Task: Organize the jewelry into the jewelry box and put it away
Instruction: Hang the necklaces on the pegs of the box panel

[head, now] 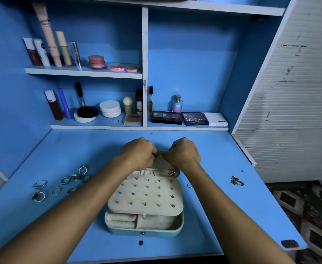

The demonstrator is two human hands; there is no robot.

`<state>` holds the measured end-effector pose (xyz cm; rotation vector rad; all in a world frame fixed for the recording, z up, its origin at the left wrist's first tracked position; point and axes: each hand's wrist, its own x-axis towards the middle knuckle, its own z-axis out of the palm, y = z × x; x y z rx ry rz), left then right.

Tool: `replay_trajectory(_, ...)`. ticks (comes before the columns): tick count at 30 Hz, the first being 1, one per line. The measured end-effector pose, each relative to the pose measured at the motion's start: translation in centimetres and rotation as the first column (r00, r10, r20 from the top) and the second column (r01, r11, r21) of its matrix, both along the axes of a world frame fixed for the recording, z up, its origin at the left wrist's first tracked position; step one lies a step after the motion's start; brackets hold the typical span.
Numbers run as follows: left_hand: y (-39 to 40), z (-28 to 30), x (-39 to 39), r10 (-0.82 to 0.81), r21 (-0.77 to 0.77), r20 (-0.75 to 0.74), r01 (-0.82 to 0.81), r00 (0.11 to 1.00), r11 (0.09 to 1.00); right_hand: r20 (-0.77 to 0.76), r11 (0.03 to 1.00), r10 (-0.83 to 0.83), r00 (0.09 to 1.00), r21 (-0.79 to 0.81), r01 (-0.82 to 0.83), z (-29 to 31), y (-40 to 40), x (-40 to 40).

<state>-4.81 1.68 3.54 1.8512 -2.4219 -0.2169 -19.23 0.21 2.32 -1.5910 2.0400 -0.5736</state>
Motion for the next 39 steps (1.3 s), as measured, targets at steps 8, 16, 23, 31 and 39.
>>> replay_trajectory(8,0.9,1.4,0.2,-0.058,0.102,-0.039,0.062,0.998,0.993,-0.037,0.986,0.084,0.996,0.145,-0.078,0.9,-0.3,-0.8)
replay_trajectory(16,0.5,2.8,0.3,0.133,0.289,-0.578,0.049,0.805,0.956,0.014,0.953,0.235,0.972,0.193,-0.233,2.9,0.7,-2.1)
replay_trajectory(23,0.4,3.3,-0.2,0.297,0.447,-0.778,0.156,0.553,0.881,0.196,0.959,0.204,0.959,0.156,-0.236,4.4,1.5,-2.5)
replay_trajectory(31,0.1,1.6,1.5,0.135,0.324,-0.502,0.041,0.854,0.945,0.341,0.95,0.234,0.91,0.117,-0.288,3.8,1.5,-2.8)
replay_trajectory(39,1.3,0.4,-0.8,-0.059,0.168,-0.384,0.132,0.921,0.977,0.32,0.973,0.213,0.923,0.019,-0.23,3.1,1.4,-3.1)
